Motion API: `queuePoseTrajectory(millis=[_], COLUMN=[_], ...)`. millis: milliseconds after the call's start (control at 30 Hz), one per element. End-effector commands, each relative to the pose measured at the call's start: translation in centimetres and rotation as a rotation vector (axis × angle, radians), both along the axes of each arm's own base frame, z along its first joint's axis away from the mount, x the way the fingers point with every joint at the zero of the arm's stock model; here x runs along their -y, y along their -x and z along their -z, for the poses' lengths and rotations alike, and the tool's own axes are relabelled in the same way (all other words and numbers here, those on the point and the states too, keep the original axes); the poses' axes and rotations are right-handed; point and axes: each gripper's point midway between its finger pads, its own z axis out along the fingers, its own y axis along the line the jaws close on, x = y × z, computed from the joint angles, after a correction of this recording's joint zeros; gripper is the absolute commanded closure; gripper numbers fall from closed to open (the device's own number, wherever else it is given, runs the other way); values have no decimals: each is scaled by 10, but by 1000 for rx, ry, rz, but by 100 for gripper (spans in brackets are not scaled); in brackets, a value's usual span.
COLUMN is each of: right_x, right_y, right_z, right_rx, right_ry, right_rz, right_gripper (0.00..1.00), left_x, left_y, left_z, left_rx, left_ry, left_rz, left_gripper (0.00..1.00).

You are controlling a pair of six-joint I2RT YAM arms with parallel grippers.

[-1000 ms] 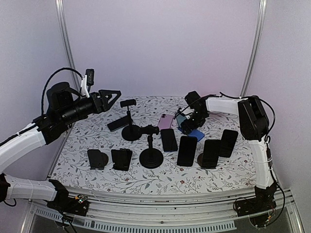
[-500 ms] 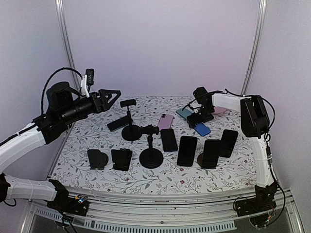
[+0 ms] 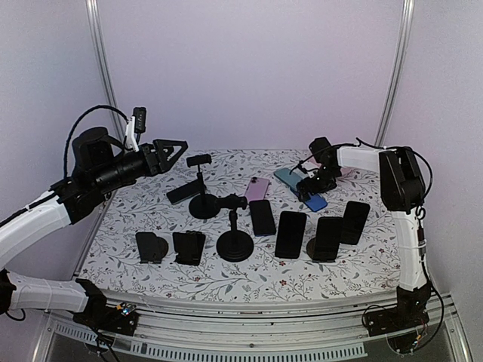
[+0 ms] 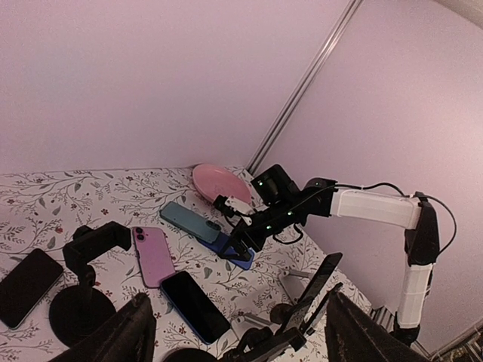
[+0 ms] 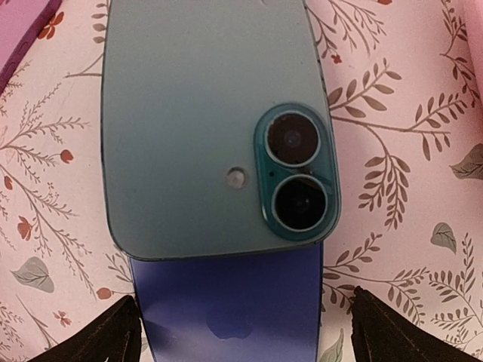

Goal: Place the phone on the phone stand
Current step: Move the phone to the center of the board, then pick up the phone at the center of the board.

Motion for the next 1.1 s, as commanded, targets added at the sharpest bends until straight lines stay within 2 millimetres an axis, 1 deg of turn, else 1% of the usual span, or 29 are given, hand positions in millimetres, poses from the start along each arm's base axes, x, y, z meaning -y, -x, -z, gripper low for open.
queuePoseTrajectory(millis=[0, 133, 167, 233, 300, 367, 433, 500, 533, 600, 633, 767, 867, 933, 1000, 1067], right_x=[-9, -27, -30, -34, -37, -44, -50, -54, -55, -56, -55, -44, -47, -51, -51, -53], right_y=[12, 22, 22, 19, 19, 15, 10, 7, 5, 2, -2, -20, -34, -44, -56, -65], right_z=[6, 16, 17, 11, 21, 14, 4, -5, -10, -15, -36, -58, -73, -79, -83, -84], right_rx=[-18, -14, -12, -7, -28, -18, -2, 7, 16, 29, 76, 156, 213, 251, 294, 316], right_ry=[15, 88, 95, 81, 76, 51, 26, 5, -2, -6, -15, -32, -73, -84, -78, -73], right_rz=[-58, -100, -101, -80, -69, -63, -50, -40, -32, -28, -21, 19, 29, 34, 45, 41], right_gripper=[6, 14, 18, 27, 41, 53, 61, 62, 61, 55, 53, 33, 16, 6, 1, 1], left_x=[-4, -3, -3, -3, -3, -3, -2, -2, -2, -2, -2, -2, -2, -1, -1, -1], left_y=[1, 1, 0, 1, 1, 1, 0, 0, 0, 0, 0, 0, -1, -2, -2, -2], left_z=[-18, -18, -19, -21, -22, -23, -23, -23, -24, -23, -23, -23, -22, -21, -22, -24], left_rx=[31, 30, 32, 36, 39, 40, 40, 40, 42, 41, 41, 41, 38, 37, 38, 39], left_ry=[26, 29, 32, 34, 33, 32, 32, 32, 34, 32, 32, 30, 28, 26, 25, 26], left_rz=[-2, 2, 2, 5, 4, 4, 5, 6, 7, 6, 7, 7, 5, 7, 8, 10], left_gripper=[22, 22, 22, 22, 23, 22, 23, 23, 23, 23, 23, 23, 23, 22, 22, 22])
